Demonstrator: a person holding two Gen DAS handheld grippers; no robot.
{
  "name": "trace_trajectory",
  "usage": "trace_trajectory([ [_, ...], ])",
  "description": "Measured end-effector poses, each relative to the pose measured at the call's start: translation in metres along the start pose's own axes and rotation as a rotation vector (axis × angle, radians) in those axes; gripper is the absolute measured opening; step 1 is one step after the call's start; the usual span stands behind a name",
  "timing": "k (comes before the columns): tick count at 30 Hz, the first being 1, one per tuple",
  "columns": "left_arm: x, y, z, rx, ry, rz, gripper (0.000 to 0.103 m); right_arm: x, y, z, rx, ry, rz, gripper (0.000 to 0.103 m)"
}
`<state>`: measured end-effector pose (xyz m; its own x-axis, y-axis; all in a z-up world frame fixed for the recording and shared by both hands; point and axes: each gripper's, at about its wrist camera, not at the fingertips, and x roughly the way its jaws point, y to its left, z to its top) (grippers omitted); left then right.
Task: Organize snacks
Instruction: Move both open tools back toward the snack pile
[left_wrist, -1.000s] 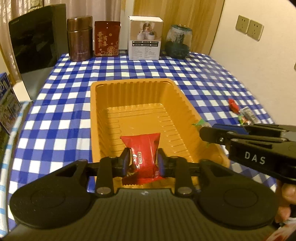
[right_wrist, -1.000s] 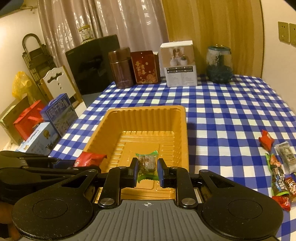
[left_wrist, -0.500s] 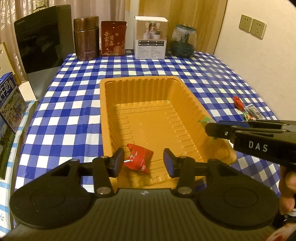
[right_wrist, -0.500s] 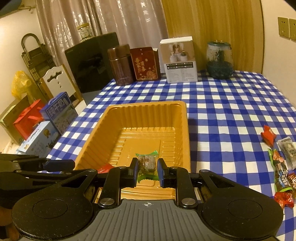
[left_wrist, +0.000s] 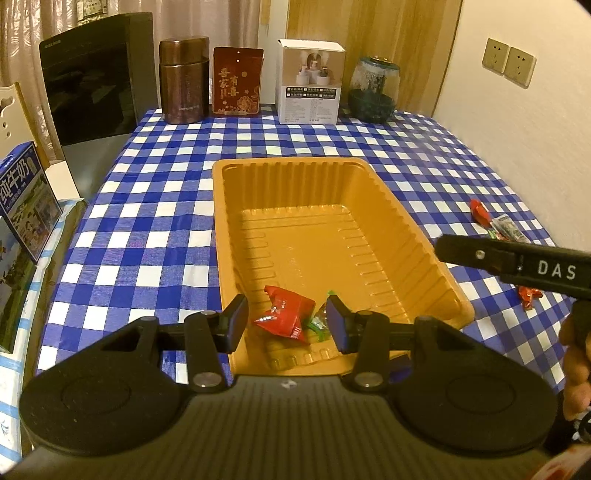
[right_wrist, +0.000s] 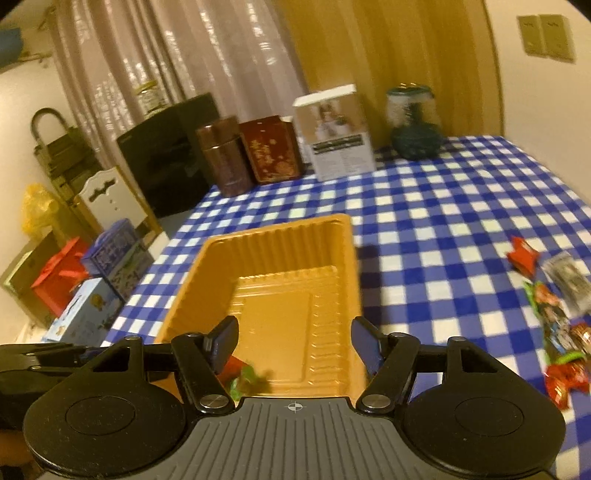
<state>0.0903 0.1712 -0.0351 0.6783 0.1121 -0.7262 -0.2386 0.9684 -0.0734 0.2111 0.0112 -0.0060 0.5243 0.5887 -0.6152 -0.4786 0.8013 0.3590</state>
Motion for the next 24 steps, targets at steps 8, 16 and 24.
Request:
trace_trajectory([
  [8,-0.012,-0.009,-0.003,0.003,-0.014,-0.019,0.044,-0.033,-0.009,-0.010,0.038,-0.024,-0.055,0.067],
  [16,-0.025,-0.036,-0.009,0.024,-0.033,-0.064,0.048,-0.076,-0.017,-0.027,0.055,-0.060,-0.131,0.067],
  [24,-0.031,-0.078,-0.013,0.076,-0.044,-0.146,0.054,-0.116,-0.043,-0.049,0.103,-0.082,-0.232,0.067],
])
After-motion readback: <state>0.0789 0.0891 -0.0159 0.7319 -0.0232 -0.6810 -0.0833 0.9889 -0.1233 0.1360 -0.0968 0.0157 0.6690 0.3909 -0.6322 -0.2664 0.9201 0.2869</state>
